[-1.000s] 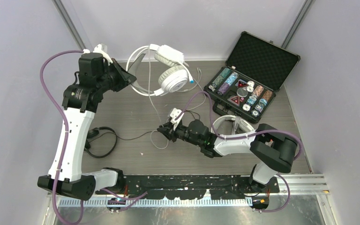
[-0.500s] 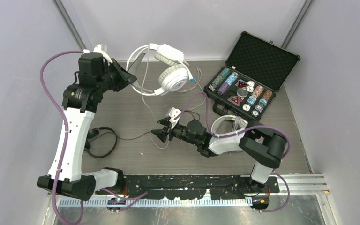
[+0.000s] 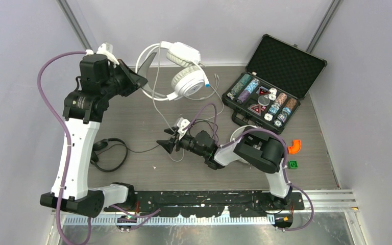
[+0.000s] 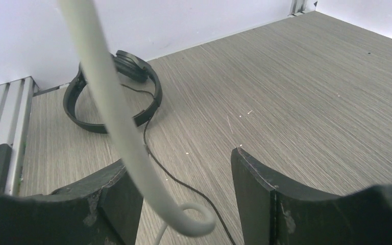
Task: Wrap the headphones
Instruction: Wrap the headphones cable around the headphones.
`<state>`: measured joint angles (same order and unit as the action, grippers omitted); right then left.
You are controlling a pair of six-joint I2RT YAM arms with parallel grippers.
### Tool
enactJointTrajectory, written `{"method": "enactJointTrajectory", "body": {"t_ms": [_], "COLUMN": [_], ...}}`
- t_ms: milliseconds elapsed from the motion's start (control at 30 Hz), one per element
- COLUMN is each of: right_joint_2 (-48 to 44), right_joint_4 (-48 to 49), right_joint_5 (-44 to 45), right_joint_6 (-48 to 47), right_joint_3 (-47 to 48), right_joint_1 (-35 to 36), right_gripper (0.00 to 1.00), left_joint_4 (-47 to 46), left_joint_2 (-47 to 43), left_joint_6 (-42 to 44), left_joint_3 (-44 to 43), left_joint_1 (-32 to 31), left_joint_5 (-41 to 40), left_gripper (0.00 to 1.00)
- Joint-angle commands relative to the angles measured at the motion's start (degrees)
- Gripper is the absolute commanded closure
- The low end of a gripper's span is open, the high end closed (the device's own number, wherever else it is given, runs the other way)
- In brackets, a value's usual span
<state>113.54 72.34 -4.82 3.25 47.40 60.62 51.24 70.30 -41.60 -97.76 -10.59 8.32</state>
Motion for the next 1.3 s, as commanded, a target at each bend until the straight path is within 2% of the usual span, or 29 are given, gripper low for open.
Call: {"method": "enactJointTrajectory", "body": {"t_ms": [0,100,133,267,300,333,533,767,967,1267], "right_joint_2": [2.92,4.85,5.31,5.9,5.76,5.63,4.78,3.37,3.28,4.06], "right_joint_4": [7.13,7.74,8.34,9.41,9.43,9.39,10.05,10.06,10.02,10.03], "right_joint_5": [1.95,1.74,1.72,1.92,2.17,2.42,3.95,3.96,4.23,4.39], "right_joint_6": [1.26,3.04,3.62,5.18,5.27,5.25,6.09,6.43,7.99,9.32], "right_joint_3": [2.69,3.59,3.79,3.15,2.69,2.17,-1.05,-2.65,-3.08,-2.92], "right_joint_1": [-0.16,-0.17,-0.15,-0.29,-0.32,-0.37,-1.17,-2.35,-3.46,-4.14], "right_gripper": [0.36,0.42,0.47,0.88,0.96,1.0,1.0,1.0,1.0,1.0], "left_joint_4": [-4.34,-4.25,-4.15,-3.89,-3.75,-3.59,-1.88,1.3,4.19,2.33], "left_joint_2": [0.09,0.26,0.35,1.13,1.48,1.98,5.74,8.63,9.87,9.22], "left_joint_6": [-2.43,-2.29,-2.02,-0.24,0.36,0.83,4.47,5.65,4.88,2.08], "left_joint_3": [-3.14,-3.67,-4.07,-6.42,-7.23,-8.02,-14.71,-21.37,-24.72,-22.69], "left_joint_1": [0.21,0.22,0.22,0.17,0.15,0.21,0.27,1.57,4.84,6.49], "left_joint_5": [2.48,2.35,2.09,-0.55,-1.69,-2.77,-10.25,-11.44,-8.6,-1.65], "left_gripper": [1.0,1.0,1.0,1.0,1.0,1.0,1.0,1.0,1.0,1.0]}}
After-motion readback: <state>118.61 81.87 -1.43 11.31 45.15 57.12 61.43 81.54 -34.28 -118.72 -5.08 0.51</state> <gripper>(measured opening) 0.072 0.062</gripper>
